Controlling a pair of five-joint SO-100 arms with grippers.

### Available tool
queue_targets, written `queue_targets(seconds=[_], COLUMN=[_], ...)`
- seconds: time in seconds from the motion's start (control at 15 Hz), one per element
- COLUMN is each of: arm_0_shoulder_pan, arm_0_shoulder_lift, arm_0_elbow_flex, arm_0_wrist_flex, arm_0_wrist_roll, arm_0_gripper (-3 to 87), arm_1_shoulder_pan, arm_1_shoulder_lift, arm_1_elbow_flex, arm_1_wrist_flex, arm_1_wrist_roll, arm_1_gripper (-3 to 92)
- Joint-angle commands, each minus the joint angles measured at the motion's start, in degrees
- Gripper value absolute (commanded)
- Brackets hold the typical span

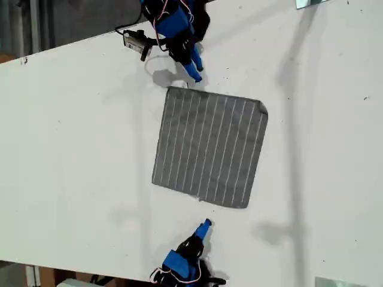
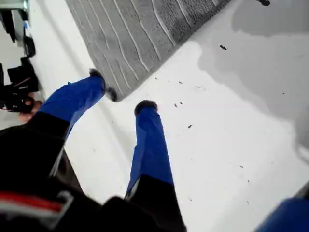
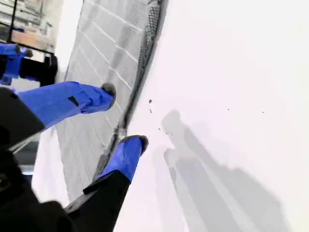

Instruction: Grasp corners of a square towel and fold twice.

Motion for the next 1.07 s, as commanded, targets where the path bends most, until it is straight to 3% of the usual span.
queue_targets(seconds=[0.0,0.6,0.73,0.87,1.0], arm_0_shoulder_pan=[-17.6,-17.4,-17.0,-15.6,-11.5], arm_0_shoulder_lift=[-3.0,-3.0,-3.1,0.2,-4.2], arm_0_elbow_flex=[0.1,0.1,0.2,-2.5,-14.2], arm_0_wrist_flex=[0.4,0.4,0.3,0.3,2.0], arm_0_wrist_roll=[-32.5,-32.5,-32.3,-31.6,-30.7], arm_0_gripper=[16.1,16.7,18.9,19.6,19.2], arm_1_shoulder_pan=[6.9,5.4,9.8,14.0,12.0], arm_1_shoulder_lift=[-1.4,-1.8,-5.0,-36.7,-78.7], arm_1_elbow_flex=[-0.3,0.8,-3.1,-28.0,-62.8], arm_1_wrist_flex=[0.4,-1.8,-5.3,-4.0,4.2], arm_1_wrist_roll=[-8.0,-8.3,-15.2,-23.5,-28.7], arm_1_gripper=[22.6,25.1,26.6,28.8,33.0])
